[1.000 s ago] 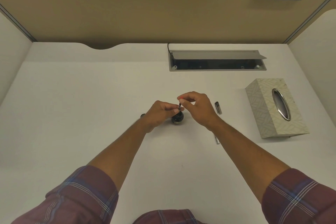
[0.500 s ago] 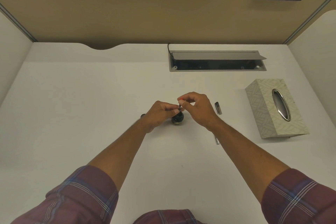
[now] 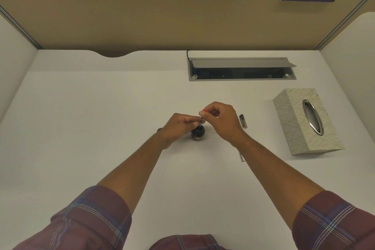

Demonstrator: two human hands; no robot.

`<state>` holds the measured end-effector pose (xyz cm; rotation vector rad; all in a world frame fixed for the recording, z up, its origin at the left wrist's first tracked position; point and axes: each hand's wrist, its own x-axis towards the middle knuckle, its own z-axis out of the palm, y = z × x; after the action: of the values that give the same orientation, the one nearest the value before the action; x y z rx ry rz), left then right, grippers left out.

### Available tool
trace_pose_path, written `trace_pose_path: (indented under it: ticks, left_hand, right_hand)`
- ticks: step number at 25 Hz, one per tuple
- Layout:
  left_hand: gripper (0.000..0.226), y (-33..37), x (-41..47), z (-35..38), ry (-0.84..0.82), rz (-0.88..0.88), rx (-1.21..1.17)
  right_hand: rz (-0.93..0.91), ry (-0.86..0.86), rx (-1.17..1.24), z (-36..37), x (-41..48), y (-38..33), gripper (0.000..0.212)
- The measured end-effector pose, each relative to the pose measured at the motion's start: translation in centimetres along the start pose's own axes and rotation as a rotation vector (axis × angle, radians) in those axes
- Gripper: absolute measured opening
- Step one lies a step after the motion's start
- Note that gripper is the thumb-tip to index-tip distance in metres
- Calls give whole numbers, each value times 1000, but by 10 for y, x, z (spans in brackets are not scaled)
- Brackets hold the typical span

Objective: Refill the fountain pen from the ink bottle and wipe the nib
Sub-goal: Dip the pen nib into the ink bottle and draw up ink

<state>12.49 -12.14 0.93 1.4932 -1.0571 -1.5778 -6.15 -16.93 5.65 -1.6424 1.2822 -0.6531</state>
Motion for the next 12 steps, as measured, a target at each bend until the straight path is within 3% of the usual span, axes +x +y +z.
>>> trace_pose_path:
  ticks: [3, 12]
  left_hand:
    - [30, -1, -1, 0, 69, 18, -81]
    - [22, -8, -29, 18, 617, 92, -408]
  right_hand:
    - [-18, 31, 2, -3, -3, -2, 12]
    - [18, 124, 3, -10, -33, 4, 8]
